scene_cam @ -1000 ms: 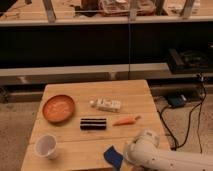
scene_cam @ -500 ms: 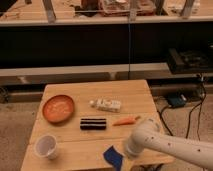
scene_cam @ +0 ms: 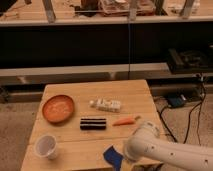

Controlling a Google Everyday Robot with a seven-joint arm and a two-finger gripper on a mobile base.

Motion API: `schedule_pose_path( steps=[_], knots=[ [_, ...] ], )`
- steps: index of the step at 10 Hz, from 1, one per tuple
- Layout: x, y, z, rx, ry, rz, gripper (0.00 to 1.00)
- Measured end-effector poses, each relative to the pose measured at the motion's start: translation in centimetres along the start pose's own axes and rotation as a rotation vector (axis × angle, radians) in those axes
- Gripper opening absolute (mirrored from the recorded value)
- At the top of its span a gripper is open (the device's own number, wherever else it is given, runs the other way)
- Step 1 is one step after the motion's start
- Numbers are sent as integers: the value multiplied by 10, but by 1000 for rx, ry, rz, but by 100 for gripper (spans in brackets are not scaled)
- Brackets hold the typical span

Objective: Place the white sponge in the ceramic bowl

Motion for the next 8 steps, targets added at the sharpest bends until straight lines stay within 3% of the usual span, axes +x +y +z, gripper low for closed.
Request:
schedule_pose_path(
  steps=[1, 4, 6, 8],
  knots=[
    [2, 0, -4, 21, -11, 35, 80],
    [10, -5, 2, 3, -103, 169, 80],
    [7, -12, 11, -16, -141, 213, 80],
    [-1, -15, 17, -15, -149, 240, 80]
  ],
)
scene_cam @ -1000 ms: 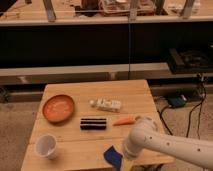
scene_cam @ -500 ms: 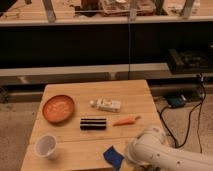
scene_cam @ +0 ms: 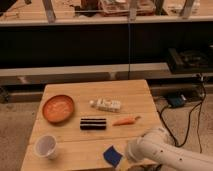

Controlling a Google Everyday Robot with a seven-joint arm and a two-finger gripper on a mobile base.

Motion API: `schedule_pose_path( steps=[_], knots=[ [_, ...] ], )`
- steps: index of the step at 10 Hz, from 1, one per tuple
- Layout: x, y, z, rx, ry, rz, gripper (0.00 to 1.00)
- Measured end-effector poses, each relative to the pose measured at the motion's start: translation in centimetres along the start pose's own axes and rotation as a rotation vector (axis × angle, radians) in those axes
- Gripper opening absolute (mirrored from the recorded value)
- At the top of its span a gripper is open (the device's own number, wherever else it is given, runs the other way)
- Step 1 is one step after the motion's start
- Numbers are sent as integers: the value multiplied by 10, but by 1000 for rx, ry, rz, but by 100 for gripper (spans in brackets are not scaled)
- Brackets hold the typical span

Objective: Place the white sponge in the ceramic bowl

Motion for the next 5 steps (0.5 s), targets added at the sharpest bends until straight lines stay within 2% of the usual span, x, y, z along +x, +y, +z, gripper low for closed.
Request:
schedule_pose_path(
  steps=[1, 5],
  knots=[
    [-5, 1, 2, 9, -5, 8, 80],
    [-26, 8, 16, -12, -33, 6, 80]
  ],
)
